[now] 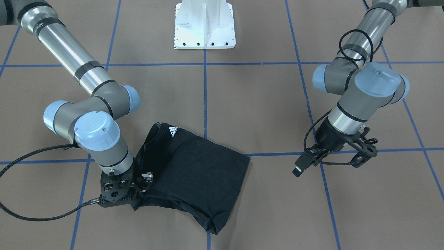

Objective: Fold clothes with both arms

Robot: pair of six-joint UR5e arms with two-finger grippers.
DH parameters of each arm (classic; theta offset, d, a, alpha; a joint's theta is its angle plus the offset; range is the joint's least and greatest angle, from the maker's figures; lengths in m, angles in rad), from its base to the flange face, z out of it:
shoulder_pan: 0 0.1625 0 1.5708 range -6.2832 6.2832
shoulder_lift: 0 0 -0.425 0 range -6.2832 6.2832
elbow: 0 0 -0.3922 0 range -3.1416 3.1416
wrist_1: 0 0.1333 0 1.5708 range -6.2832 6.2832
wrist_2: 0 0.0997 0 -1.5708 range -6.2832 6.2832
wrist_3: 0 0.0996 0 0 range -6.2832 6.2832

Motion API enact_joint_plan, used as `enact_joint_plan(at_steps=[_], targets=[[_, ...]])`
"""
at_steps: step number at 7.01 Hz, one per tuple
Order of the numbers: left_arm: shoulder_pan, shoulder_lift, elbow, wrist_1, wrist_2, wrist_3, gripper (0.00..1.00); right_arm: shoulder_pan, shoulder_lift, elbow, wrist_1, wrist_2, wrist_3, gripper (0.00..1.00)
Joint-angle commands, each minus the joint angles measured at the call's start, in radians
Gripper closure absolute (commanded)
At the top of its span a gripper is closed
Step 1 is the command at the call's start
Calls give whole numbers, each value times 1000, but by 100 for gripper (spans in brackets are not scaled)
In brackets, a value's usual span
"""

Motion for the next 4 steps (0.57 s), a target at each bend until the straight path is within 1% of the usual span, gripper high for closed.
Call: enact_joint_plan(at_steps=[1,2,3,4], targets=[[-6,12,-52,0,-5,9,0,93,8,10,-16,151,-18,0],[-24,85,-144,3,-43,52,0,145,-6,65,-83,180,-32,0],[-59,193,-242,5,-69,195,0,198,-9,132,-245,226,-121,0],[-90,294,-314,5,-74,312,0,238,-44,244,-444,236,-245,0]])
